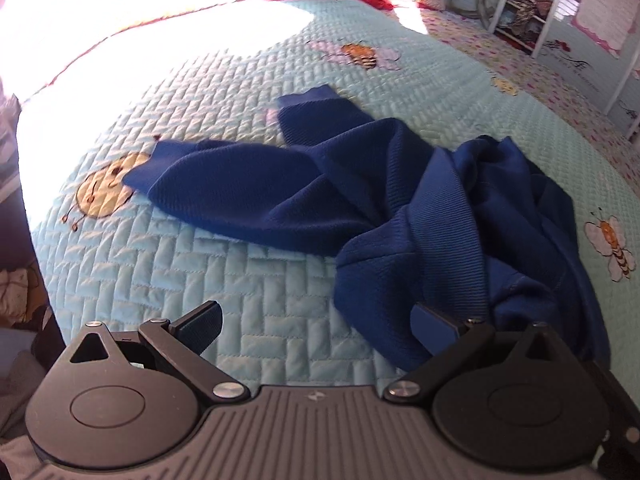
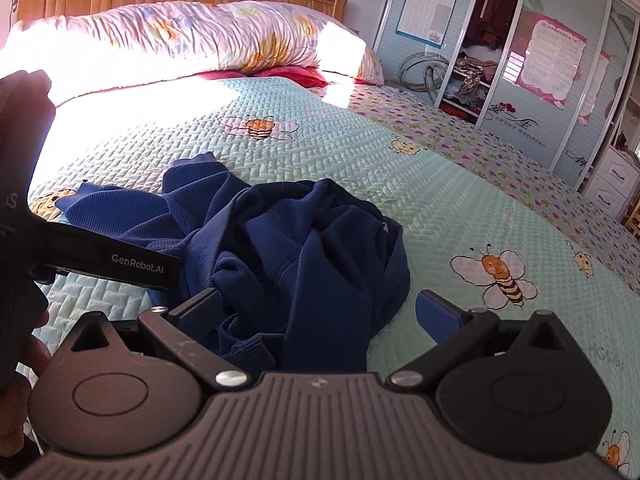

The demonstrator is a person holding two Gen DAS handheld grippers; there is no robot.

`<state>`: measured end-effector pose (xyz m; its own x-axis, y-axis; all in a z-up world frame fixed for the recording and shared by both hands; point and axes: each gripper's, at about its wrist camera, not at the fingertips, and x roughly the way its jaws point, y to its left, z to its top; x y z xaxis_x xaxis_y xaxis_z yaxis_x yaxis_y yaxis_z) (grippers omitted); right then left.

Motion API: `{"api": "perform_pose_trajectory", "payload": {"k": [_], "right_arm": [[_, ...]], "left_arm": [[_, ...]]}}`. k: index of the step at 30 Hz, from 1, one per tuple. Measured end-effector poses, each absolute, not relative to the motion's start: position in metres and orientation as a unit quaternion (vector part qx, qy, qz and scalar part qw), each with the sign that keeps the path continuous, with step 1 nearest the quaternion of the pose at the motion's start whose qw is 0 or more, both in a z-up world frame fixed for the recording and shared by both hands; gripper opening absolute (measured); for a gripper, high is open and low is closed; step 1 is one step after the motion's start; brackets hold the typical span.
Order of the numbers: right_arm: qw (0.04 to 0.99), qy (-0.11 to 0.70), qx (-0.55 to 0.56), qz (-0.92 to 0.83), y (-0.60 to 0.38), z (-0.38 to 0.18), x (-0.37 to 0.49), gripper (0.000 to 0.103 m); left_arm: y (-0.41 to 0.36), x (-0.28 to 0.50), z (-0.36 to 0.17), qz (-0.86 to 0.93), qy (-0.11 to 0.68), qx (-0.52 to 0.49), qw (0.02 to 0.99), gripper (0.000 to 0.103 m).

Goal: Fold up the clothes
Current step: 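Move both grippers toward the crumpled navy sweatshirt on the bed, then grasp the sweatshirt body with the right gripper and lift slightly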

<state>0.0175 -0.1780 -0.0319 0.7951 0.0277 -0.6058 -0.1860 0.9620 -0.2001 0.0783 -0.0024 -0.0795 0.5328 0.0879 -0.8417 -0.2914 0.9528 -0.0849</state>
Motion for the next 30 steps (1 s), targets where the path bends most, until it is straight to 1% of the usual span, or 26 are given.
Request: {"api": "perform_pose_trajectory", "payload": {"k": [2,6,9,12,15,28,29,30], "right_arm": [[0.939,0.312,-0.130,0.066,-0.173,-0.037,0.022,0.102],[0.935,0.317,-0.149,0.053,-0.166,-0.050,0.040,0.102],[0.933,0.333,-0.129,0.046,-0.170,-0.055,0.045,0.101],[0.936,0.331,-0.105,0.058,-0.176,-0.056,0.039,0.101],[0.930,0.342,-0.118,0.057,-0.174,-0.065,0.042,0.101],[0.923,0.367,-0.101,0.049,-0.180,-0.082,0.053,0.101],[0.923,0.369,-0.097,0.049,-0.181,-0.083,0.054,0.096],[0.923,0.371,-0.094,0.050,-0.182,-0.084,0.055,0.084]], "left_arm": [[0.005,0.077,-0.086,0.122,0.475,-0.119,0.863,0.103],[0.006,0.075,-0.088,0.135,0.470,-0.104,0.866,0.103],[0.001,0.077,-0.090,0.124,0.468,-0.093,0.870,0.103],[-0.004,0.081,-0.095,0.117,0.472,-0.083,0.870,0.103],[-0.008,0.083,-0.097,0.108,0.475,-0.077,0.870,0.103],[-0.011,0.082,-0.097,0.097,0.471,-0.081,0.873,0.103],[-0.012,0.082,-0.097,0.096,0.472,-0.081,0.873,0.103],[-0.012,0.083,-0.097,0.096,0.472,-0.081,0.873,0.103]]}}
